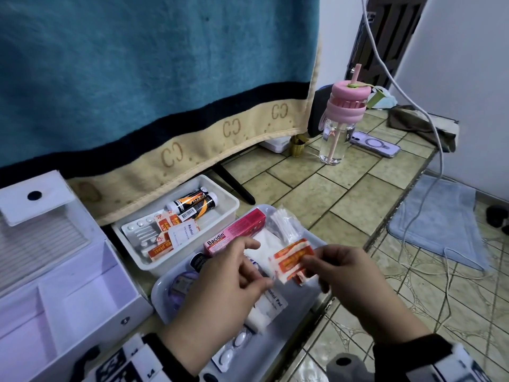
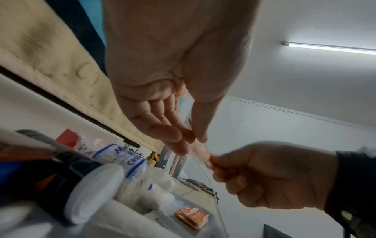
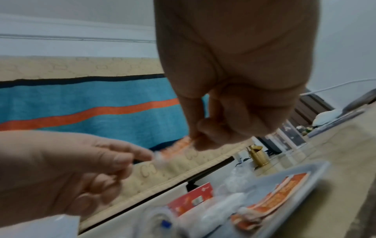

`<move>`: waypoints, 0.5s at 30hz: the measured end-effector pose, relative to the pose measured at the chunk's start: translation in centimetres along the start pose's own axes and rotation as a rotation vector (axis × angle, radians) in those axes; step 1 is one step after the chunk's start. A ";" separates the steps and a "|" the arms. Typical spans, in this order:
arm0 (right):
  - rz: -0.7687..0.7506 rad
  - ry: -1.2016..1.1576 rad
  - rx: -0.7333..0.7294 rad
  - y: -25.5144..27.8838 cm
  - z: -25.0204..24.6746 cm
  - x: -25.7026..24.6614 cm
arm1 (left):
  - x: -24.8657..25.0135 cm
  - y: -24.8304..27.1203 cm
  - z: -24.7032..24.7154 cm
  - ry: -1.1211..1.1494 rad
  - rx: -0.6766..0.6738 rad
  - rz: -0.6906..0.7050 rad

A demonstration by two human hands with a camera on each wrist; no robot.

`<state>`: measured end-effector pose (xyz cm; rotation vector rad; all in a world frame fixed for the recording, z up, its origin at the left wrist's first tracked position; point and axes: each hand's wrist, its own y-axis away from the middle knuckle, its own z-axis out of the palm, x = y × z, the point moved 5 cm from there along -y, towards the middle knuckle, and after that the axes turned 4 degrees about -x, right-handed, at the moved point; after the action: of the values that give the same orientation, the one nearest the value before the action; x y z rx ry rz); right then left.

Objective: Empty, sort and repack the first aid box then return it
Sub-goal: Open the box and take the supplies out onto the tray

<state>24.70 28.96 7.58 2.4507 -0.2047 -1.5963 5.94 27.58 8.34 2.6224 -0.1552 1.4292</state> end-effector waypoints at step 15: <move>0.142 0.595 0.259 -1.1 -1.2 1.6 | -2.8 1.6 -3.1 0.005 0.140 -0.108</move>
<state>26.42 29.80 6.32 2.8979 -0.4923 -0.7702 1.59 26.68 7.82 2.6904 0.0899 1.4595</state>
